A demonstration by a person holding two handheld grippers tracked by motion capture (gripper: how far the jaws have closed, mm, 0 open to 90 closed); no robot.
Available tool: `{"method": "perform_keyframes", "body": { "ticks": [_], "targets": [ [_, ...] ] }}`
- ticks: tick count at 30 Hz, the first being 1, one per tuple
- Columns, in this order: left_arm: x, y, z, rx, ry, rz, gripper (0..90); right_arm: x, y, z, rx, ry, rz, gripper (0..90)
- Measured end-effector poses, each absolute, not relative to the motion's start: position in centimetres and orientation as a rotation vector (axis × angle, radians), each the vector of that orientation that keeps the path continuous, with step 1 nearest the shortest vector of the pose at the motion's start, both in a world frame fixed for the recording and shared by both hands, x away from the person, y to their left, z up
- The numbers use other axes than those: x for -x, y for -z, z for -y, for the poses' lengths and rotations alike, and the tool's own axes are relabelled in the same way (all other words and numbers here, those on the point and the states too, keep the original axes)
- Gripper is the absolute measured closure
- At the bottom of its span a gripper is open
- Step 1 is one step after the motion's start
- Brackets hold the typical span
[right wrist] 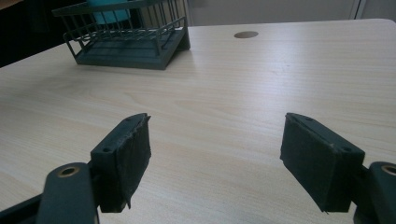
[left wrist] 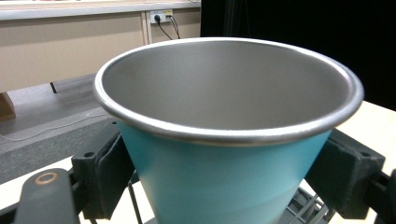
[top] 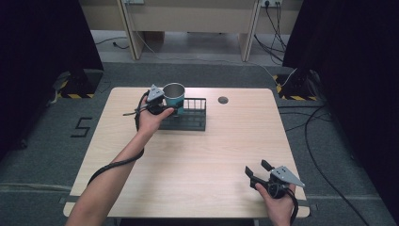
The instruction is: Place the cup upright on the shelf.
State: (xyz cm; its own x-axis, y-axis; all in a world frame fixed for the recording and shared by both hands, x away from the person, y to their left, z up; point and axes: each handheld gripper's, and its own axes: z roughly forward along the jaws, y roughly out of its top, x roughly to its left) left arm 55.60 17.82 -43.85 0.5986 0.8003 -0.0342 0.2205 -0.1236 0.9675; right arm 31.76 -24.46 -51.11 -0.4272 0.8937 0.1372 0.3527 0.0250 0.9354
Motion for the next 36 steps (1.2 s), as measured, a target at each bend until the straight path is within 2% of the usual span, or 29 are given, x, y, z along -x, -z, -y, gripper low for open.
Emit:
{"method": "perform_keyframes", "body": {
  "ticks": [36],
  "targets": [
    [-55.6, 45.4, -17.9, -1.706, -0.574, -0.879, 14.9, -31.7, 51.1, 24.3, -1.266, -1.401, -1.814, 25.0]
  ]
}}
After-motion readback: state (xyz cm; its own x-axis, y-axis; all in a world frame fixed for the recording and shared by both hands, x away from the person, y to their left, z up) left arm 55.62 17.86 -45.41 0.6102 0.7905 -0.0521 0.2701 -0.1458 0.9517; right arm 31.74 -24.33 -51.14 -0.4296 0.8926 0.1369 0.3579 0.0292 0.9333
